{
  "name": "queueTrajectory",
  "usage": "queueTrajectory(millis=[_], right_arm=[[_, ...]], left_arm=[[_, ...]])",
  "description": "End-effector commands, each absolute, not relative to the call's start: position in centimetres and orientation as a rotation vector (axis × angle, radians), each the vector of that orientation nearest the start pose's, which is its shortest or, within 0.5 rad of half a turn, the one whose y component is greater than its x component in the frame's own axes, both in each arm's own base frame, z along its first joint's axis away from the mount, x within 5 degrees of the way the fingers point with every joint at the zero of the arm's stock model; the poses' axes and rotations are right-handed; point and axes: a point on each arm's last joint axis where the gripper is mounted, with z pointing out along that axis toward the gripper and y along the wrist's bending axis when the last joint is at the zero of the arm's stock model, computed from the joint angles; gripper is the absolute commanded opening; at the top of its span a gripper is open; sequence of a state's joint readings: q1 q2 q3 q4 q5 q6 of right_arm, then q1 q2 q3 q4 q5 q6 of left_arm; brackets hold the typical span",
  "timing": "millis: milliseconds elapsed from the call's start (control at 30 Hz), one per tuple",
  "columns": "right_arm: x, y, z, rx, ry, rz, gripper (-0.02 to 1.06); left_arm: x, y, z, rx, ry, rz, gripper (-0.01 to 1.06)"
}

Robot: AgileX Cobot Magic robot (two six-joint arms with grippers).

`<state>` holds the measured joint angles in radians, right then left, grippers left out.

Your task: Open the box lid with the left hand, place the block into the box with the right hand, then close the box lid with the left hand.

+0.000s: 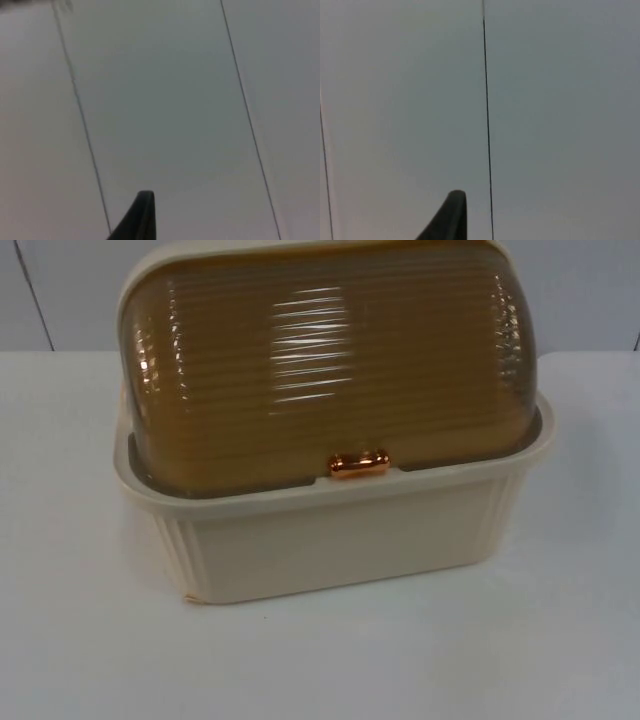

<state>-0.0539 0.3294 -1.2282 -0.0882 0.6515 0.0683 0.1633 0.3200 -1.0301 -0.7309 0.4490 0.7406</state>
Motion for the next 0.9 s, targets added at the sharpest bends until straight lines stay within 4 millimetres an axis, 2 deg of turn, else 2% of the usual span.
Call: queueTrajectory(millis=[0,133,200,333,367,533,600,733,767,800,867], right_arm=[[-5.9,-0.2,51.0,0.071,1.178,-0.096,1.04],[-6.4,-0.6,50.5,0.004,1.257,-0.017,1.04],[-6.6,-0.8,50.1,-0.029,1.286,-0.022,1.04],[-9.6,-1.0,49.1,-0.051,1.238,-0.053,1.04],[-9.6,-1.0,49.1,-0.051,1.238,-0.053,1.04],[-13.6,-1.0,47.2,-0.045,1.134,-0.097,1.04],[-14.2,-1.0,46.9,-0.044,1.120,-0.097,1.04],[-16.7,-1.1,45.8,-0.037,1.047,-0.096,1.04],[-16.9,-1.1,45.7,-0.037,1.041,-0.096,1.04],[-16.9,-1.1,45.7,-0.037,1.041,-0.096,1.04],[-16.9,-1.1,45.7,-0.037,1.041,-0.096,1.04]], left_arm=[[-2.9,-2.9,48.5,0.178,1.045,0.023,1.02],[-4.5,-3.6,47.9,0.246,1.055,-0.006,1.02],[-4.6,-3.6,47.8,0.258,1.065,-0.009,1.02],[-5.3,-3.8,47.5,0.274,1.065,-0.021,1.02],[-5.3,-3.8,47.5,0.274,1.065,-0.021,1.02],[-6.2,-4.5,47.0,0.324,1.088,-0.063,1.02],[-6.7,-4.5,47.0,0.320,1.066,-0.073,1.02],[-9.9,-4.6,46.6,0.291,0.934,-0.039,1.02],[-10.9,-4.6,46.5,0.279,0.890,-0.031,1.02],[-10.9,-4.6,46.5,0.279,0.890,-0.031,1.02],[-12.9,-4.6,46.3,0.262,0.805,-0.003,1.02]])
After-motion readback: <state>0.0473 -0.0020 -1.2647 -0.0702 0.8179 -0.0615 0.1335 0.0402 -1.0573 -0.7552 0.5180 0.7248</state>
